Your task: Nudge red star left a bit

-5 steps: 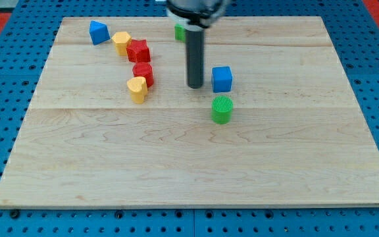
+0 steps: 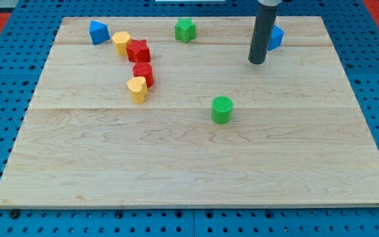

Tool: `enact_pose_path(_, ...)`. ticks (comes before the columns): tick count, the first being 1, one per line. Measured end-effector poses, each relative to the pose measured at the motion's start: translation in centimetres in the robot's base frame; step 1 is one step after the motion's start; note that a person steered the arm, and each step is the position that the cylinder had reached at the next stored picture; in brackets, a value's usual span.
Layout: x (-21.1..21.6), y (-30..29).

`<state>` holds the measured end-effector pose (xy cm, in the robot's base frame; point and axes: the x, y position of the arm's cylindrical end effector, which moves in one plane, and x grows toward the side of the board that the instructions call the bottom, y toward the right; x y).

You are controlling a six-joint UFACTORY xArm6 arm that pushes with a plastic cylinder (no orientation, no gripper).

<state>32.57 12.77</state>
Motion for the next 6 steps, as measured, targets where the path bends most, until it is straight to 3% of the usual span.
enact_pose_path(1, 0.0, -0.1)
enact_pose_path(3, -4.4, -16.8)
enact_pose_path(5, -8.0, -25.8)
enact_pose_path(6, -4.9, -31.0)
